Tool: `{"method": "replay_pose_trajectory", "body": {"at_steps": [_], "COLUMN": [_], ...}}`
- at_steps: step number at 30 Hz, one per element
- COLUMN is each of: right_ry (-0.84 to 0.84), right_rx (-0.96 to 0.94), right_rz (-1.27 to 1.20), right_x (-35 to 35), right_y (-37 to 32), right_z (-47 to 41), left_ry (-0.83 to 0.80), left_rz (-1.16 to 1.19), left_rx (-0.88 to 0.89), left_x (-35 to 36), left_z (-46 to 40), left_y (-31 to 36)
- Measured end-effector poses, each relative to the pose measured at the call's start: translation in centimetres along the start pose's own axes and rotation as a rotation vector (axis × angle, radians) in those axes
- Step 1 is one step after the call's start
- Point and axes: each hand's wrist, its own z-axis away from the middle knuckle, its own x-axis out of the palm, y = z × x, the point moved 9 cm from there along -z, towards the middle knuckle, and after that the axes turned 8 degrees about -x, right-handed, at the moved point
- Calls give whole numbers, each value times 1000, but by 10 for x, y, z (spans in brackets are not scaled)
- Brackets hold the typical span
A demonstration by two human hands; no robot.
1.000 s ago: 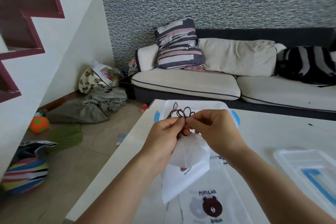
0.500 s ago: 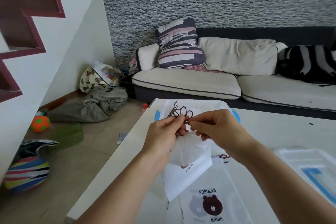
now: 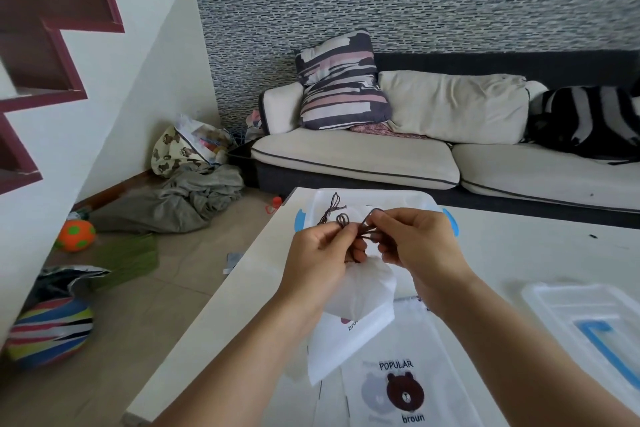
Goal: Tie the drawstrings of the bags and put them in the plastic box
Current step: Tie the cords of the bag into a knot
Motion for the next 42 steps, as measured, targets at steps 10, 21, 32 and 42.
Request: {"method": "replay_pose_trajectory", "body": {"at_steps": [10, 21, 32, 42], "right_ry": [-259, -391, -412, -249], "right_rx": [127, 51, 81, -171], "right_rz": [-17, 214, 93, 33], "right_x": [3, 10, 16, 17], "right_y": [7, 5, 9, -5], "right_z": [-2, 3, 9, 4], "left_ry": [56, 70, -26, -122], "left_rz": [71, 46, -33, -73], "left_rx": [-33, 24, 48, 70], "left_x": [-7, -9, -3, -7], "left_z": [-3, -3, -1, -6], "left_y": [-2, 1, 6, 7]}}
